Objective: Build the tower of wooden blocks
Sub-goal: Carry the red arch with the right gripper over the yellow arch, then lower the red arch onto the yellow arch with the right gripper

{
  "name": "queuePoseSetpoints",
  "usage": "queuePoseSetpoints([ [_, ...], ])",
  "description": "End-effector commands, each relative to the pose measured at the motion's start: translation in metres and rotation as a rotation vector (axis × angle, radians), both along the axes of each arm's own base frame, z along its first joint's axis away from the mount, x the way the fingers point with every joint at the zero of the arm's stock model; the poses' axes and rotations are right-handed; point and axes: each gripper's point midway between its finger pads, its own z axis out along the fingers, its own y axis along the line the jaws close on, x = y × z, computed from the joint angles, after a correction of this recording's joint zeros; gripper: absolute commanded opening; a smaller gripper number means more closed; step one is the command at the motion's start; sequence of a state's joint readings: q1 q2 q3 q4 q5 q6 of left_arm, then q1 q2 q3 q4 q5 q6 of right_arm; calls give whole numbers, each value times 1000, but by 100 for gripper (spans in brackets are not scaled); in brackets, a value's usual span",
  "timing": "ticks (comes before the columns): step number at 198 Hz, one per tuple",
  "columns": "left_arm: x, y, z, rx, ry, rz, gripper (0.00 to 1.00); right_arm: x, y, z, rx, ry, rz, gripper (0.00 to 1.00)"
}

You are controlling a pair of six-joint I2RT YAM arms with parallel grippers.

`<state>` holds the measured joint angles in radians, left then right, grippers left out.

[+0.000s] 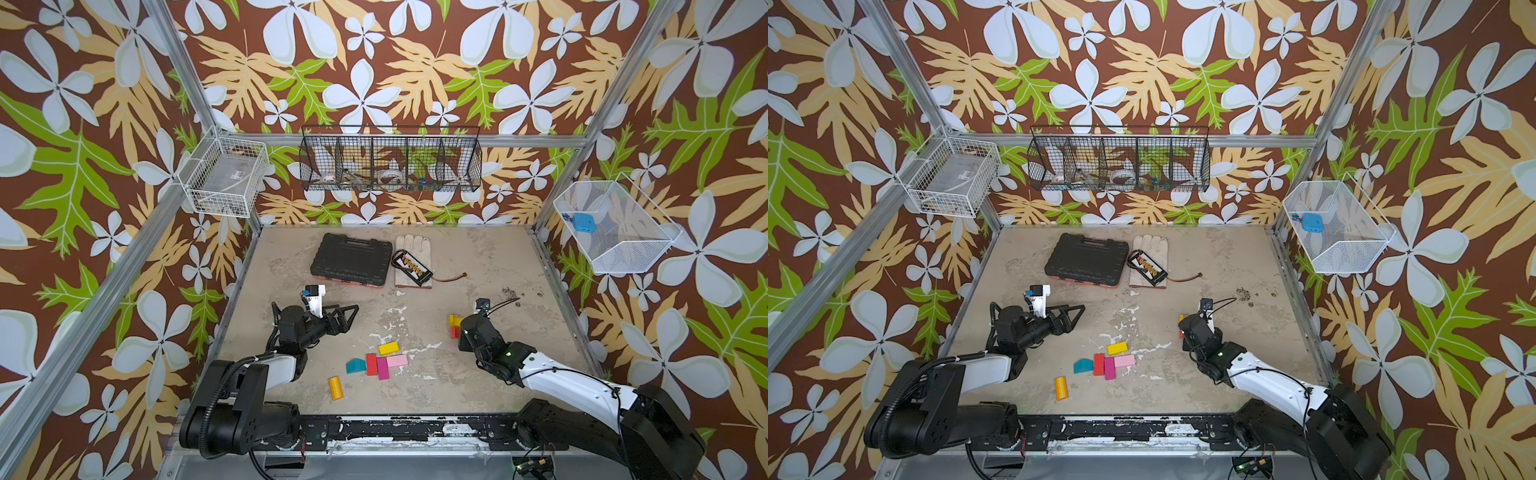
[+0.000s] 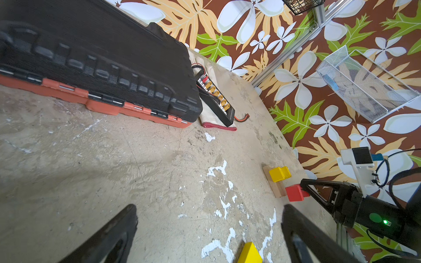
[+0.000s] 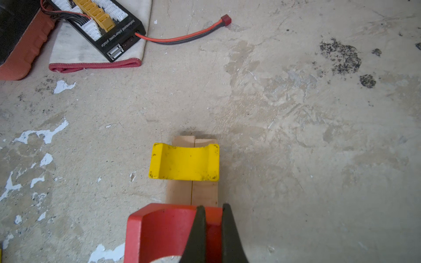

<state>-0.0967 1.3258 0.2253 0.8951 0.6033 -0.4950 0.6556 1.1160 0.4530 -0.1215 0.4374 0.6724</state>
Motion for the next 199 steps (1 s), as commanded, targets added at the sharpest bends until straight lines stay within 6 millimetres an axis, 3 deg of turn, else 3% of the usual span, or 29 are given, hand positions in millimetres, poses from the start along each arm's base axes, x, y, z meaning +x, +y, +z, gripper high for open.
queuePoseSetpoints([
  [1,1,-2,7,-3,-33,-16,100,3,2,2,-1,-9,3,0],
  [199,-1,-5,7,-11,-34,-31,100,20,-3,-10,29,11,-23,0],
])
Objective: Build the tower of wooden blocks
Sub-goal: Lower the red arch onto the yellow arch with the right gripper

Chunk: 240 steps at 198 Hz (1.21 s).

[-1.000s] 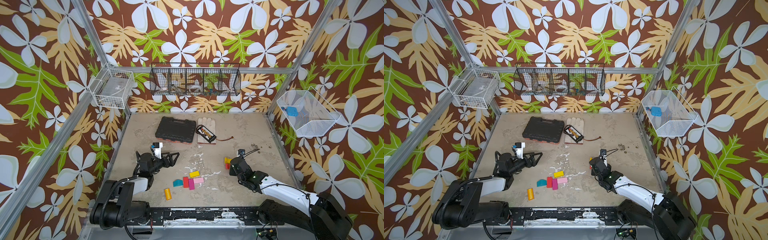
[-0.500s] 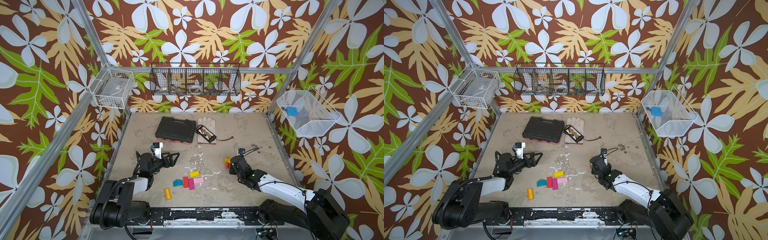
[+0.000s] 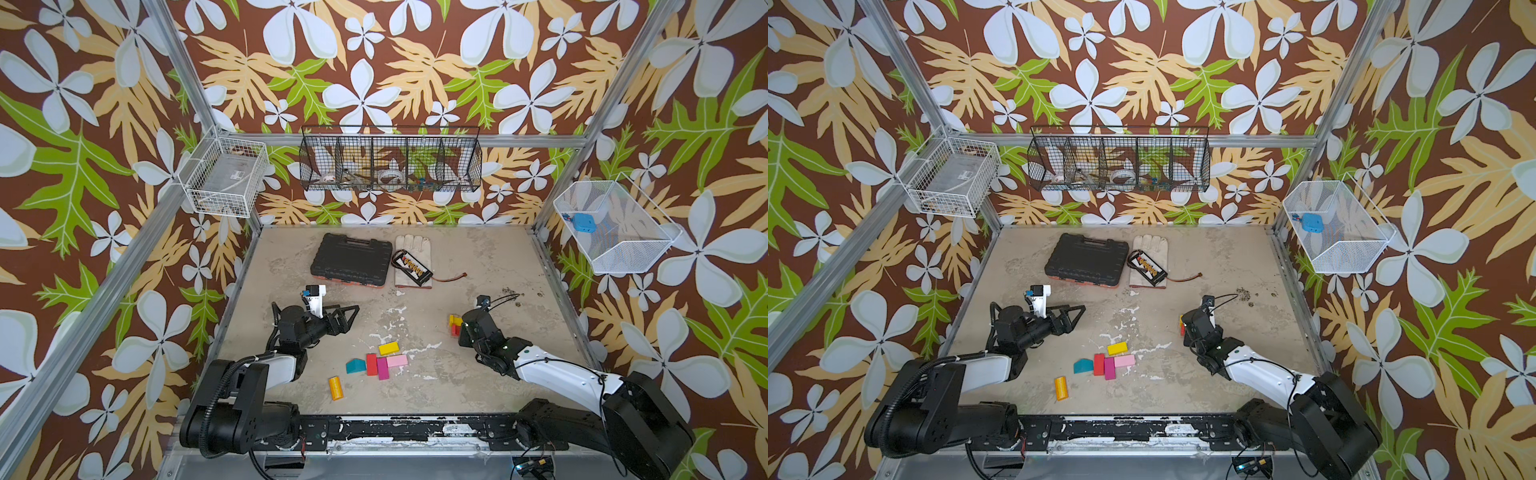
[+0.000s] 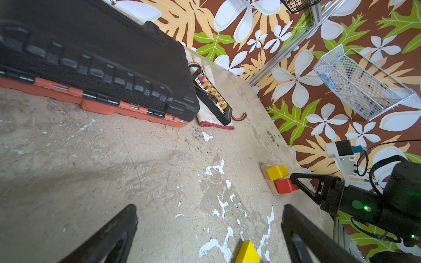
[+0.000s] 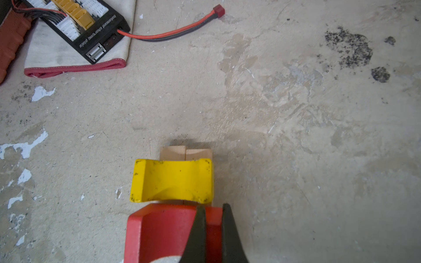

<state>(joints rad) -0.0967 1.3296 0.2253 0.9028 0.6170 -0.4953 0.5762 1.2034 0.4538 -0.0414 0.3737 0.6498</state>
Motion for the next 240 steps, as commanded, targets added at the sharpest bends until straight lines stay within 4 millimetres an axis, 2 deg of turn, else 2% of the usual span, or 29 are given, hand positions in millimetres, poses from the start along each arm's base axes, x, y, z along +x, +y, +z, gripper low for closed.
queuePoseSetpoints([
  [1,0,-3,7,-7,-32,-17,100,6,3,4,9,-23,0,0],
  [63,0,-3,7,-7,-32,-19,100,9,3,0,0,-11,-5,0],
  [134,0,-4,7,-9,-32,-23,100,10,1,-1,-6,-7,-11,22],
  [218,0,-4,7,-10,-32,-25,100,11,2,-1,-10,0,-11,25],
  [240,0,-4,7,-10,-33,-25,100,9,4,2,0,10,-2,30],
])
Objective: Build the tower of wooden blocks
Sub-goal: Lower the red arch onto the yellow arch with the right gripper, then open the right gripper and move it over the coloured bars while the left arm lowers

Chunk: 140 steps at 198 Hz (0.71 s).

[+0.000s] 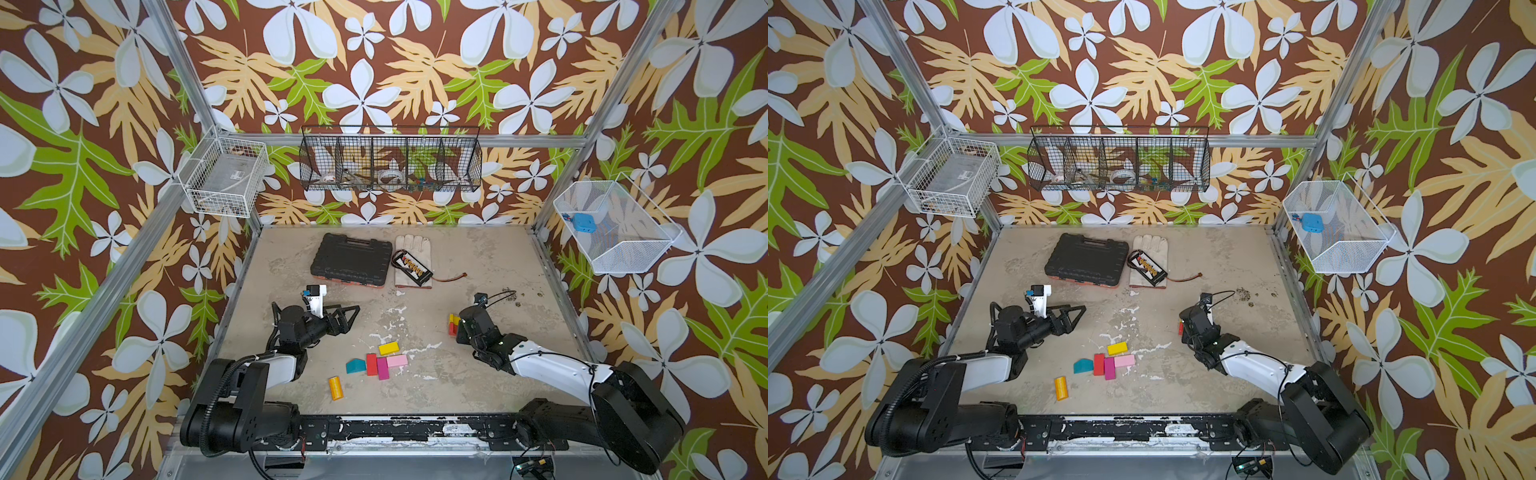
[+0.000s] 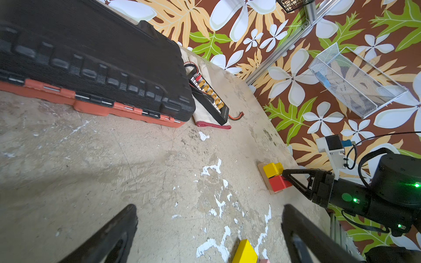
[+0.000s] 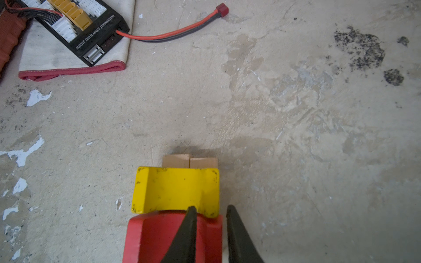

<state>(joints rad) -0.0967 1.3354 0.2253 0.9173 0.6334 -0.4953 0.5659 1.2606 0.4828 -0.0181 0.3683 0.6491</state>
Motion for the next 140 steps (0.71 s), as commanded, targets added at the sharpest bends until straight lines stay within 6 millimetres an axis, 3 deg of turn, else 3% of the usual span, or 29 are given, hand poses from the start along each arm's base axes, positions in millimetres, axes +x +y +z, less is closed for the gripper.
queuePoseSetpoints([
  [1,1,-2,5,-5,-24,-9,100,0,1,4,2,2,5,30],
  [39,1,-2,5,-5,-25,-9,100,-2,1,15,18,-6,10,32],
  [66,2,-1,4,-3,-17,-5,100,-10,9,38,36,-73,39,50],
  [86,3,-1,3,-1,-11,-1,100,-24,36,72,76,-196,114,70],
  [102,3,-1,3,0,-10,-1,100,-38,64,88,146,-247,200,75],
  [140,4,2,3,11,-11,17,100,-67,118,78,169,-213,320,80],
])
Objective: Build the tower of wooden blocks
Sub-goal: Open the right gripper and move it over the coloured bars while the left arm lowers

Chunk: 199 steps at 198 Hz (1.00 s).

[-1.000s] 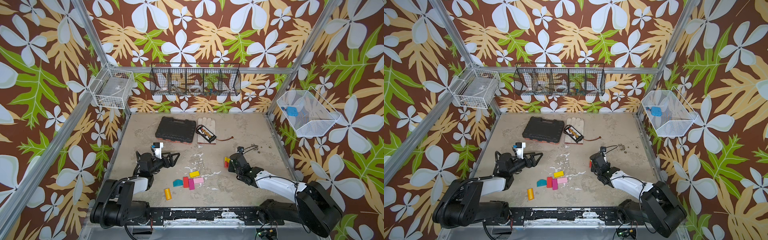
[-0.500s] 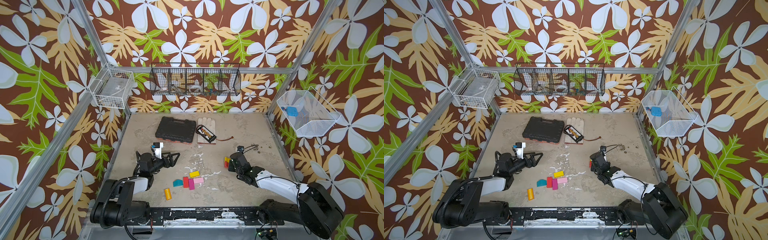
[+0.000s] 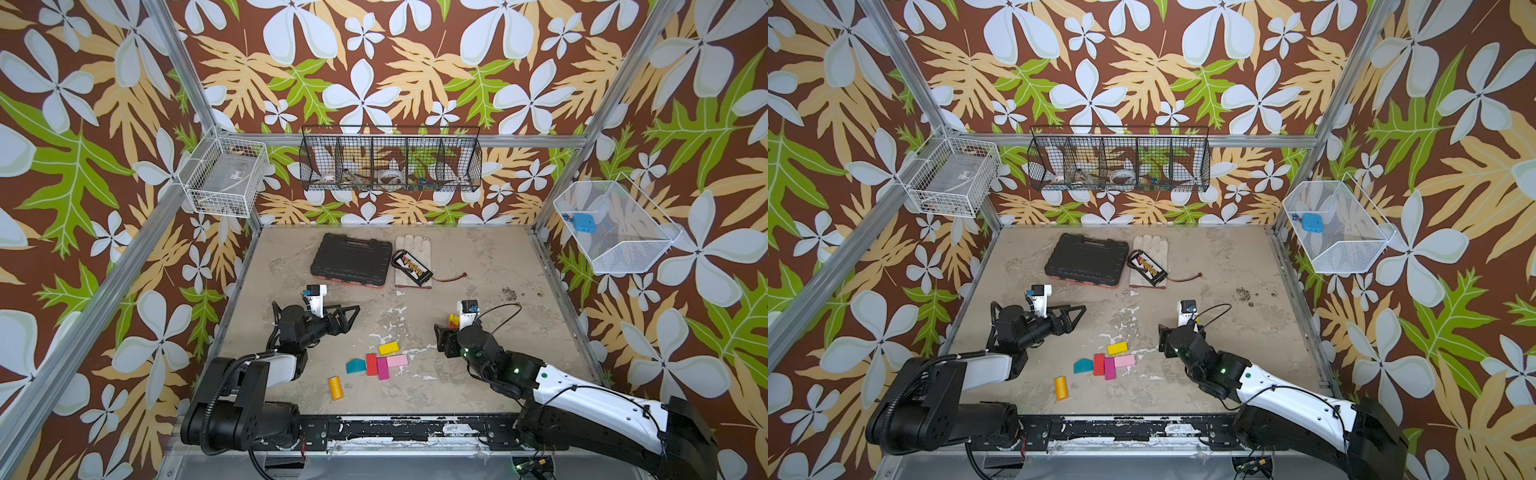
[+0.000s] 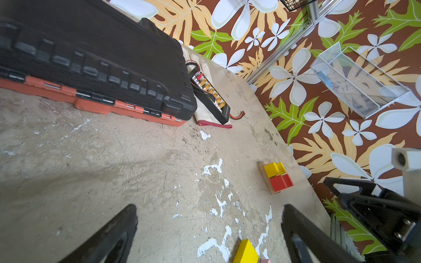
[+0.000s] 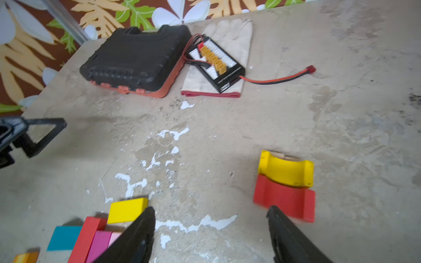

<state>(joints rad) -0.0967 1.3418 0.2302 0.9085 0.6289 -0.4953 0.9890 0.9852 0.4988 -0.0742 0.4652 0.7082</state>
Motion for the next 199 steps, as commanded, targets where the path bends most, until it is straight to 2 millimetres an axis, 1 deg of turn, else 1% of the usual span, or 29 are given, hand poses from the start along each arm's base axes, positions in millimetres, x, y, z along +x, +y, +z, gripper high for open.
queuePoseSetpoints([
  [1,3,2,5,8,-21,14,100,-8,21,-2,4,-4,8,80],
  [21,3,3,6,10,-25,21,100,-15,46,-20,-43,45,45,83],
  [29,2,3,6,11,-25,22,100,-17,56,-27,-54,64,67,88],
  [40,2,3,6,12,-29,23,100,-18,70,-34,-61,78,104,92],
  [56,2,4,8,12,-35,28,100,-18,81,-43,-64,100,122,98],
  [64,2,5,8,17,-35,36,100,-18,87,-44,-69,105,136,100],
  [76,2,7,10,25,-40,47,100,-21,103,-40,-61,86,219,100],
  [90,0,10,16,32,-64,62,100,-24,110,-38,-49,71,240,100],
  [104,2,20,15,58,-57,128,100,-32,122,-40,-15,79,314,100],
  [113,3,26,14,77,-47,164,100,-33,128,-42,5,85,334,100],
  [124,3,32,11,97,-16,194,100,-33,128,-48,-11,98,332,100],
  [145,0,39,14,93,17,238,100,-30,111,-59,0,115,235,100],
  [153,-2,42,18,88,8,254,100,-29,109,-59,-4,115,229,100],
  [167,-4,45,21,80,23,276,100,-29,112,-57,-68,136,241,100],
  [181,-6,45,21,100,97,273,100,-28,113,-53,-123,151,248,100],
  [191,-8,44,23,117,143,260,100,-29,116,-51,-119,150,266,100],
  [199,-13,43,20,124,185,252,100,-29,117,-48,-111,141,274,100],
])
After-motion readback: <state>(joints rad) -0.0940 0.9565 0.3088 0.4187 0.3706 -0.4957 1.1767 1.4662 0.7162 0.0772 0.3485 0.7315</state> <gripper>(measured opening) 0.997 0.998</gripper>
